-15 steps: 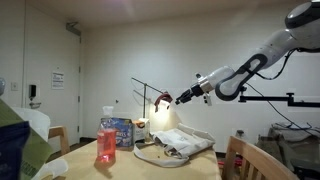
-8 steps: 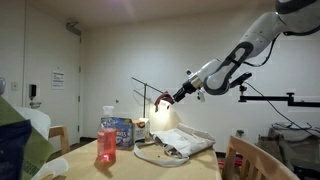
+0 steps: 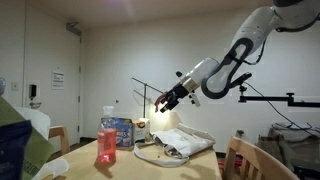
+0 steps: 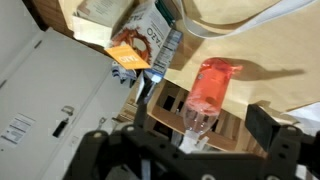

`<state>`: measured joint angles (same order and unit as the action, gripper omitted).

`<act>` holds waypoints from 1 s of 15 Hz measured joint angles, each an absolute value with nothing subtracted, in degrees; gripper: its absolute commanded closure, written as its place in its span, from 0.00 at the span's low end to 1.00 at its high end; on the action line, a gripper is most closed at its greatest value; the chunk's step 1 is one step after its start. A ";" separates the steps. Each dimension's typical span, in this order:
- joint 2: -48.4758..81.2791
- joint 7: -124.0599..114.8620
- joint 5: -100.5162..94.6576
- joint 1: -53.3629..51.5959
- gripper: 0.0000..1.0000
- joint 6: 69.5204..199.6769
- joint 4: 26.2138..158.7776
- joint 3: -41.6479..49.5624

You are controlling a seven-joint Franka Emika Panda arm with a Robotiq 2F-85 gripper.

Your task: Move the blue box forward then move the beige box forward then move the white box forward then move the white bag to the right and put it upright

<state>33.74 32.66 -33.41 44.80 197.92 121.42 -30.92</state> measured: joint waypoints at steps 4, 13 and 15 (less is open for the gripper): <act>27.80 37.89 -29.48 29.83 0.00 197.93 124.11 -21.84; 23.32 50.45 -20.50 -3.13 0.00 196.75 125.70 -1.60; 23.43 49.95 -22.29 -3.73 0.00 196.75 125.70 -1.75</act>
<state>23.43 49.95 -22.29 -3.73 196.75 125.70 -1.75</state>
